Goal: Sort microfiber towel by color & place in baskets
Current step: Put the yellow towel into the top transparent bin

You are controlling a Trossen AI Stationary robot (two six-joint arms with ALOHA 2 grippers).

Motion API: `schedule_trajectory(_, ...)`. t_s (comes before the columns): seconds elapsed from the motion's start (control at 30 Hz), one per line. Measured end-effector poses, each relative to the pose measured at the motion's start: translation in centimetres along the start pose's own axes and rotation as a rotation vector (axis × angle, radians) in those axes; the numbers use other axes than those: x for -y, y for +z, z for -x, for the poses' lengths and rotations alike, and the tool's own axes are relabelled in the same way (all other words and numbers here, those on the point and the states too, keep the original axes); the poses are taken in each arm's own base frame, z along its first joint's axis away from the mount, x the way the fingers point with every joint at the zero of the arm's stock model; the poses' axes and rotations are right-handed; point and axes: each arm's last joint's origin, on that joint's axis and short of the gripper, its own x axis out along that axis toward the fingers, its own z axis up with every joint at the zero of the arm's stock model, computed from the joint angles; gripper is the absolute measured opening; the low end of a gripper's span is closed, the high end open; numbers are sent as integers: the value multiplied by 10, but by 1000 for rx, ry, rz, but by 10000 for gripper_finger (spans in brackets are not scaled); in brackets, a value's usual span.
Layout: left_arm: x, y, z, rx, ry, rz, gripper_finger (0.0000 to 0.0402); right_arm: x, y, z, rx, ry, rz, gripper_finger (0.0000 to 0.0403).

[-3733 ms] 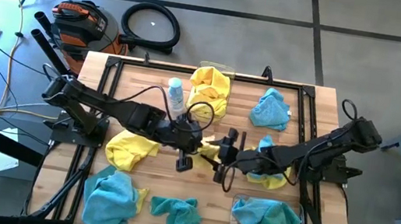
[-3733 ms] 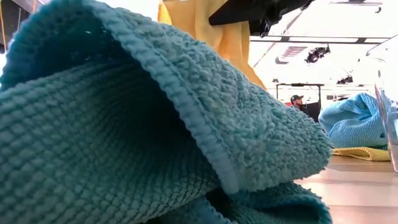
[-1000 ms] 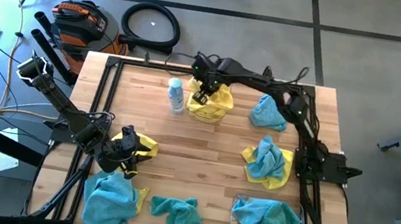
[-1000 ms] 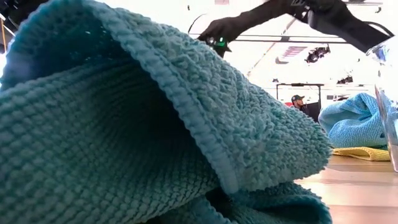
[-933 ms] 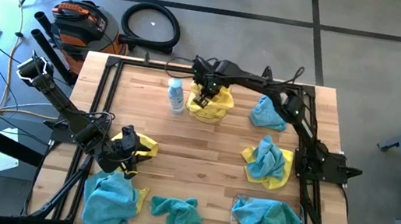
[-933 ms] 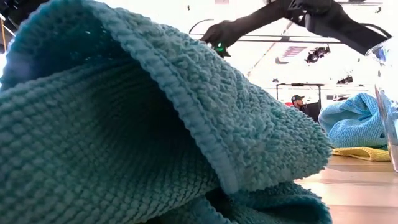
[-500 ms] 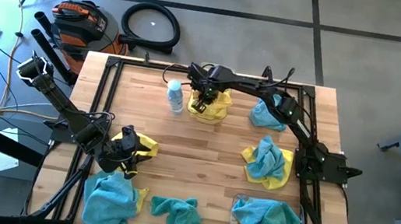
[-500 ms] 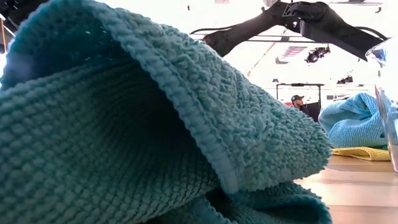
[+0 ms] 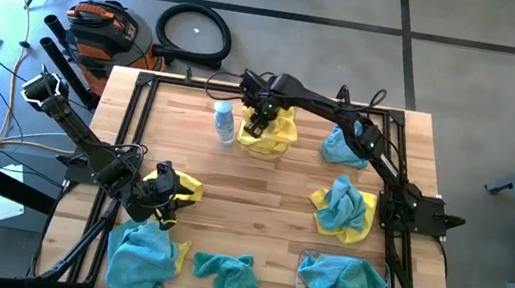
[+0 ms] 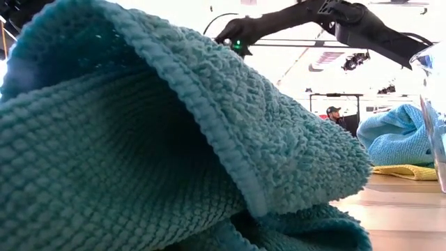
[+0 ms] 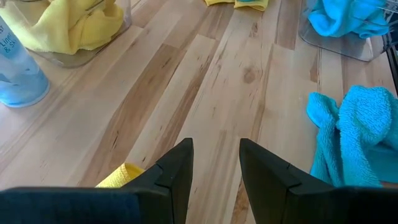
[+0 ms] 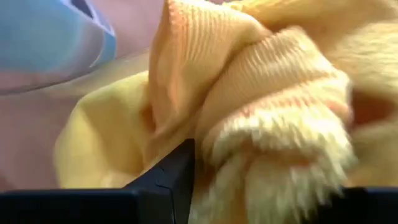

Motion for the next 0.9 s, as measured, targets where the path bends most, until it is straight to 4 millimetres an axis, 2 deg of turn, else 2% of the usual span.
schedule_trajectory(0.4, 0, 0, 0, 0, 0, 1, 117, 8, -22, 80, 80, -4, -15, 133)
schedule_trajectory(0.5, 0, 0, 0, 0, 0, 5, 117, 8, -31, 85, 66, -4, 3, 129)
schedule_trajectory(0.57, 0, 0, 0, -1, 0, 9, 117, 8, -40, 76, 23, -5, 8, 122)
schedule_trajectory(0.7, 0, 0, 0, -5, -4, 10, 117, 9, -58, 39, -39, 6, 27, 106)
schedule_trajectory(0.9, 0, 0, 0, -7, -6, 8, 117, 6, -71, -18, 51, 46, 94, 91)
